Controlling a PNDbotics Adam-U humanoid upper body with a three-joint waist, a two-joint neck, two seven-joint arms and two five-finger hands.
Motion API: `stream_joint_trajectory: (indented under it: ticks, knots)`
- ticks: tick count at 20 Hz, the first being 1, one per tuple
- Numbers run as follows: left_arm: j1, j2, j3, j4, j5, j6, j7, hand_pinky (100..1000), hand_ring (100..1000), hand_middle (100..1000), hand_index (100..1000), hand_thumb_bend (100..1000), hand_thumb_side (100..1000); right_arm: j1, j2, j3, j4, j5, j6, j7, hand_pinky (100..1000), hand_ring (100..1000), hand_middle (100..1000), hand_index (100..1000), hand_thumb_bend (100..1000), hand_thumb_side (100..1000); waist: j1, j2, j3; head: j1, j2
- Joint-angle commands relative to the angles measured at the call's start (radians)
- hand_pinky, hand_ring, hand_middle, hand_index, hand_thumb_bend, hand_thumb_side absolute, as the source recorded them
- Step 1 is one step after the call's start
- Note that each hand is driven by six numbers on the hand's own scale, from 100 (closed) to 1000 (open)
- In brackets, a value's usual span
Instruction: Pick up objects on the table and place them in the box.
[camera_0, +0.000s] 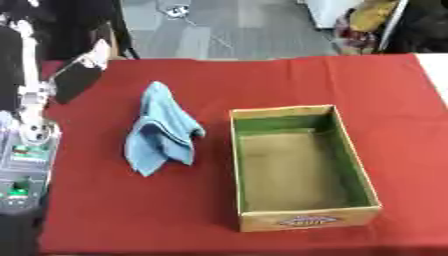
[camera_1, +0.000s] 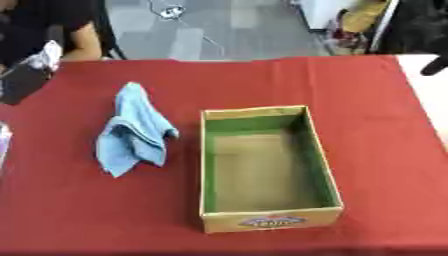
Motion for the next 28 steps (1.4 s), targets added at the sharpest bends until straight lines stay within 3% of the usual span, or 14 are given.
stream_joint_trajectory:
  ticks: [1,13,15,18,22,23,25,28]
  knots:
    - [-0.009,0.028,0.008,-0.020,-0.004,-0.003,-0.002,542,617,771,862,713,469,-0.006,-0.023,-0.003,-0.016,-0.003,-0.001,0.002,599,781,806,970,100,673,0.000,-0.009,0.001,0.011,-0.001]
    - [-0.010,0.028,0.005,-0.020,-0.009,0.001,-0.015,543,618,771,861,713,474,-0.005,-0.022,-0.002,-0.016,-0.004,0.000,0.004,599,781,806,970,100,674,-0.001,-0.009,-0.002,0.009,-0.001]
    - [-0.017,0.034,-0.006,-0.020,-0.004,0.013,-0.036,534,613,772,863,695,507,-0.001,-0.023,-0.003,-0.016,-0.002,0.001,0.005,597,780,806,971,100,677,-0.002,-0.009,-0.007,0.004,-0.001]
    - [-0.047,0.081,-0.040,-0.006,-0.008,0.053,-0.133,540,616,787,882,706,545,0.003,-0.024,-0.001,-0.016,0.000,0.002,0.008,597,780,806,971,100,677,-0.003,-0.010,-0.014,0.007,-0.001]
    - [-0.136,0.210,-0.114,0.084,-0.036,0.076,-0.325,571,628,802,901,723,597,0.006,-0.025,0.001,-0.016,-0.001,0.002,0.009,596,780,806,971,100,677,-0.002,-0.015,-0.023,0.016,-0.001]
    - [-0.165,0.251,-0.142,0.122,-0.032,0.071,-0.380,567,626,799,896,722,586,0.005,-0.025,0.002,-0.016,-0.002,0.002,0.010,597,780,806,971,100,677,-0.002,-0.015,-0.025,0.019,-0.001]
    - [-0.217,0.312,-0.187,0.205,-0.021,0.062,-0.472,590,633,813,920,715,658,0.005,-0.025,0.004,-0.016,-0.003,0.003,0.012,596,780,806,971,100,678,0.000,-0.016,-0.030,0.022,-0.001]
    - [-0.307,0.358,-0.255,0.362,0.001,0.041,-0.591,616,648,829,939,709,728,0.004,-0.025,0.006,-0.016,-0.004,0.003,0.015,596,780,806,971,100,678,0.002,-0.016,-0.036,0.027,-0.001]
